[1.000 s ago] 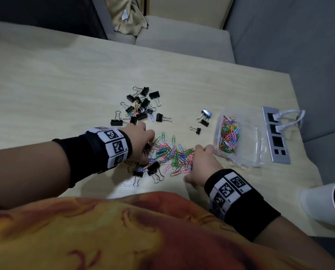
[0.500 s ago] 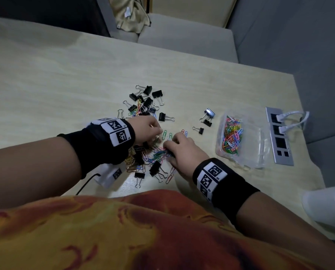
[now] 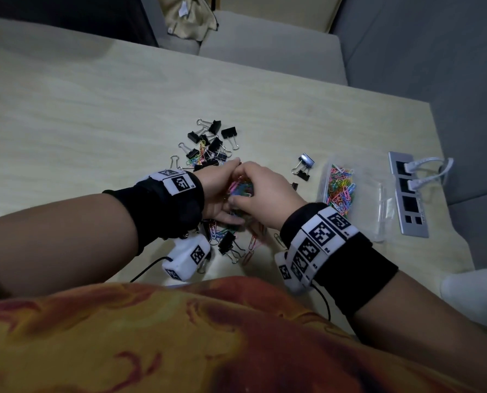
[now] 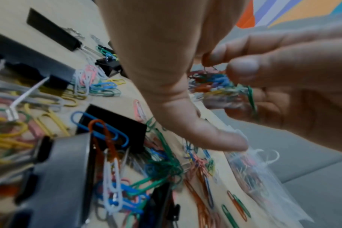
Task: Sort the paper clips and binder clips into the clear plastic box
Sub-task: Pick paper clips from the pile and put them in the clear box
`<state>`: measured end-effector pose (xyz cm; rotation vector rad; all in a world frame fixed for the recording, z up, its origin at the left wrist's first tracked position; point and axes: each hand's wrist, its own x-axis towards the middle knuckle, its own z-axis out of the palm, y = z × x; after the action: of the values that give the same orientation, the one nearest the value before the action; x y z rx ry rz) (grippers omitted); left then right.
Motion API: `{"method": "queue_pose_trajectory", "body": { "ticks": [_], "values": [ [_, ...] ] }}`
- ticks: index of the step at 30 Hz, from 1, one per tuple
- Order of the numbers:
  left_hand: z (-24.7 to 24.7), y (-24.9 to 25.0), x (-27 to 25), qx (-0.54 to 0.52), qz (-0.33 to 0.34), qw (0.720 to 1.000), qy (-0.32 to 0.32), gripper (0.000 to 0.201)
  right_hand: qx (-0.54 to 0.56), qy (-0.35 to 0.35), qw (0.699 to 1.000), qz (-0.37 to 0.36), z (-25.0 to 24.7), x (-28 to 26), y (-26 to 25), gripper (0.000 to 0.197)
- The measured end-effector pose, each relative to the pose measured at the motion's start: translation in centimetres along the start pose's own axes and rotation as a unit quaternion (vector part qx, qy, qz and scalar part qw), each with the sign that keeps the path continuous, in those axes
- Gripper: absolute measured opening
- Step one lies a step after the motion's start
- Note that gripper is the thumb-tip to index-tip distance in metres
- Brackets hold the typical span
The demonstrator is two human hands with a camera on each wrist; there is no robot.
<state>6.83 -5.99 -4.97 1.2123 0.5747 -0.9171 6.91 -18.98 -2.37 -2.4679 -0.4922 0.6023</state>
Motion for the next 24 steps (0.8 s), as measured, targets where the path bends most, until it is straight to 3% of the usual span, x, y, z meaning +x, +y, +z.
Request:
{"method": "queue_pose_trajectory", "body": {
  "ticks": [4,7,10,13,16,19,24],
  "values": [
    [-0.8,0.2,-0.4,-0.012,-0.011,0.999,0.048,0.03,0.054,0.009,0.999,-0.005,-0.9,-0.1,-0.3,0.037],
    [-1.7,0.1,-0.8,-0.02,-0.035,0.997,0.073,0.029,-0.007,0.031,0.999,-0.013,-0.9,-0.2,1.0,0.031],
    [-2.5,0.4,-1.3,-0.026,-0.034,0.995,0.094,0.029,-0.175,-0.052,0.982,-0.049,1.2,-0.3,2.9,0.054],
    [-2.9,0.7,-1.6,-0.024,-0.028,0.992,0.118,0.029,-0.291,-0.145,0.935,-0.144,4.0,-0.3,4.6,0.077],
    [-3.1,0.9,-1.8,-0.023,-0.022,0.991,0.129,0.028,-0.299,-0.124,0.929,-0.179,4.4,-0.8,5.8,0.058],
    [-2.8,1.0,-2.0,-0.021,-0.017,0.991,0.132,0.028,-0.274,-0.052,0.938,-0.206,4.5,-2.0,7.3,0.031],
    [-1.4,1.2,-2.2,-0.016,-0.002,0.992,0.124,0.029,-0.229,-0.03,0.966,-0.12,3.9,-2.9,7.6,0.016]
  ]
}}
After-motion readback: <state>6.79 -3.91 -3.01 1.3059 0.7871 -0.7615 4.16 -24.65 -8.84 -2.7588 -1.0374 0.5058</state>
